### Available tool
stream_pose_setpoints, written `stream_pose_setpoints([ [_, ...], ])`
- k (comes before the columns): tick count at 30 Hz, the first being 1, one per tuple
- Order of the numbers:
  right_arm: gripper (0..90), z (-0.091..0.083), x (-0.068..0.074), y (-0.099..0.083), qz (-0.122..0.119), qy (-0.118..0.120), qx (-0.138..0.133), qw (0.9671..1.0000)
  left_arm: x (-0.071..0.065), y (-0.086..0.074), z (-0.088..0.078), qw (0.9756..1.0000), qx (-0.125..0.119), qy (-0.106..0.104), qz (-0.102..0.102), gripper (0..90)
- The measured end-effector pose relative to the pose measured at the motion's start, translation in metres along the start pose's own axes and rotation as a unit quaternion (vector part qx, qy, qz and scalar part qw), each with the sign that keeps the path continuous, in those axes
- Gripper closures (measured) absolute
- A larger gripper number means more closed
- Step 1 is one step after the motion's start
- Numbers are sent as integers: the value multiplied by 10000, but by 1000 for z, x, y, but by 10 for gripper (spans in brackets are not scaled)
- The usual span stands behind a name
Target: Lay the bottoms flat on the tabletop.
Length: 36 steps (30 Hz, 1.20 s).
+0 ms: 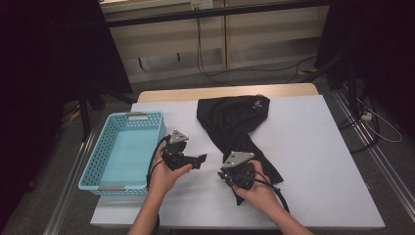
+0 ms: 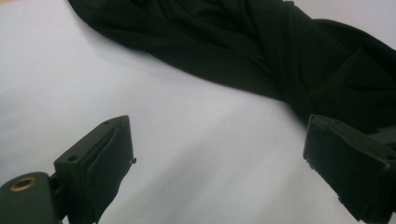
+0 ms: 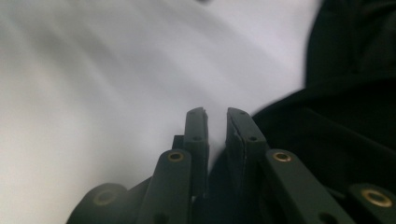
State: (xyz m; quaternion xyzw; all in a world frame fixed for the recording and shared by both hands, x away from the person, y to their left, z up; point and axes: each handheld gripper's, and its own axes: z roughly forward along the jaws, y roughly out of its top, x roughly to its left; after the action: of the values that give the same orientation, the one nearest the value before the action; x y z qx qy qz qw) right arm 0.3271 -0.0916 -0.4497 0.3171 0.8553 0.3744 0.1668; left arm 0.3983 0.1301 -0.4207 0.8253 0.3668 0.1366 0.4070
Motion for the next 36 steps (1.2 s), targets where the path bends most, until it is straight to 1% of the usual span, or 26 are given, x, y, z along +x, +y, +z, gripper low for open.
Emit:
stream_pose_setpoints([
  [1,831,5,2,-4,-187,-52,257,9995,0,0,-1,10000,-14,1,-6,82],
  [4,843,7,1,-5,-111,-9,271,9996,2,1,-1,10000,-4,-18,33,83],
  [7,900,8,-1,-6,2,126,232,9997,5,0,-3,10000,-28,-43,-81,82],
  [8,900,8,-2,-6,70,145,221,9996,5,0,-3,10000,-28,-43,-81,83],
  [10,900,9,-3,-5,73,173,204,9996,5,0,-5,9999,-78,-28,-103,81],
  [11,900,9,-5,-5,152,300,159,9993,5,1,-5,9999,-109,-3,-80,81],
  [12,900,9,-5,-5,152,300,159,9993,5,1,-5,9999,-109,-3,-80,81],
  [13,900,7,-9,-6,270,410,118,9987,4,0,-4,9999,-90,-44,-98,81],
  [15,900,-1,-14,-6,395,405,-28,9984,3,0,-3,10000,-65,-31,-53,81],
  [16,900,-1,-14,-6,395,405,-28,9984,3,0,-3,10000,-65,-31,-53,81],
  [18,900,-17,-23,-5,429,310,-199,9984,1,2,-3,10000,-49,-25,-17,81],
  [19,900,-23,-26,-6,512,274,-294,9979,0,3,-5,9999,-110,11,15,82],
  [20,900,-23,-26,-6,512,274,-294,9979,0,3,-5,9999,-110,11,15,82],
  [21,900,-36,-33,-10,663,187,-437,9967,0,3,-6,9999,-109,-6,6,82],
  [22,900,-36,-33,-10,663,187,-437,9967,0,4,-7,9999,-95,-18,46,82],
  [23,900,-48,-39,-14,733,46,-520,9959,-1,5,-6,9999,-140,-18,38,82],
  [25,900,-54,-41,-19,810,7,-622,9948,-1,5,-6,9999,-118,-16,24,82],
  [28,900,-52,-39,-20,692,32,-657,9954,0,7,-3,9999,-140,38,33,82],
  [29,831,-43,-34,-18,598,113,-637,9961,1,8,-2,9999,-121,18,96,82],
  [30,831,-43,-34,-18,598,113,-637,9961,0,9,-1,9999,-133,-16,59,82],
  [31,723,-32,-28,-16,486,36,-473,9977,-1,9,2,9999,-98,-53,76,82],
  [32,723,-32,-28,-16,486,36,-473,9977,-1,9,2,9999,-98,-53,76,82],
  [33,623,-20,-22,-17,371,21,-304,9988,-2,9,3,9999,-118,-70,22,82],
  [34,623,-20,-22,-17,371,21,-304,9988,-2,9,3,9999,-118,-70,22,82],
  [35,570,-9,-13,-18,108,73,-40,9999,-1,9,3,9999,-77,-44,127,82],
  [36,570,-9,-13,-18,108,73,-40,9999,-2,8,4,9999,-90,-95,40,82],
])
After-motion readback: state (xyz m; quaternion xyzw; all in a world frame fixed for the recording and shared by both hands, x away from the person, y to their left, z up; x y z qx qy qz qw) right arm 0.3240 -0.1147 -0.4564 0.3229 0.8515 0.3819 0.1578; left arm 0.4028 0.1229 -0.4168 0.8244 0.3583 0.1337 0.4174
